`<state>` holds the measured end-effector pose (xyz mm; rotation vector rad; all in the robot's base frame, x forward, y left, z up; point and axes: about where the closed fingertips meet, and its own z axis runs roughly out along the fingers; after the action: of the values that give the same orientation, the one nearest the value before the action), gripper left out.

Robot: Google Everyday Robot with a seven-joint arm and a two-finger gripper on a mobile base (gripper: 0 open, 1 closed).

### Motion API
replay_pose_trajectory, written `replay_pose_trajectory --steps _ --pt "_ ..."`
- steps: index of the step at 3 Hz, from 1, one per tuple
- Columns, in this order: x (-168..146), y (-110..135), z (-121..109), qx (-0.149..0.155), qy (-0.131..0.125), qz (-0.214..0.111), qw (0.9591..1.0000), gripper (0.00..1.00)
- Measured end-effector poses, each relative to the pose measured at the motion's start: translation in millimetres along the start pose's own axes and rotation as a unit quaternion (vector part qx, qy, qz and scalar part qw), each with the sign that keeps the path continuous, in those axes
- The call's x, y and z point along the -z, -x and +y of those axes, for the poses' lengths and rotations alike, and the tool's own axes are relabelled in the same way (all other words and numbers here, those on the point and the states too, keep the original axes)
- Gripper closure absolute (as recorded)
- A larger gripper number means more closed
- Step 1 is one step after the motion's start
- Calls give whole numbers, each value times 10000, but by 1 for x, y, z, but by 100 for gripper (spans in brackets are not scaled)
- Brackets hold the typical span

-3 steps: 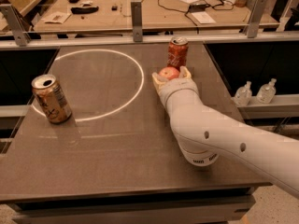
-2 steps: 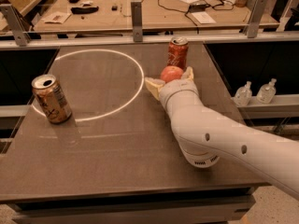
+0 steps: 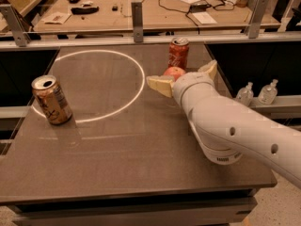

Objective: Move apple near coke can

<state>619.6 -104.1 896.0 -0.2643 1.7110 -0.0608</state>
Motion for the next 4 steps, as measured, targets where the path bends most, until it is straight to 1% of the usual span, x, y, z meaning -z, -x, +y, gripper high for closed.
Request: replay_pose_trajectory --steps 1,2,3,4 --pt "17 25 -27 95 195 45 9998 0" --pt "24 45 -58 -174 474 -102 9987 0" --pt "20 41 -106 -422 737 -169 9962 0" --pt "15 34 -131 -550 1157 -86 9917 0"
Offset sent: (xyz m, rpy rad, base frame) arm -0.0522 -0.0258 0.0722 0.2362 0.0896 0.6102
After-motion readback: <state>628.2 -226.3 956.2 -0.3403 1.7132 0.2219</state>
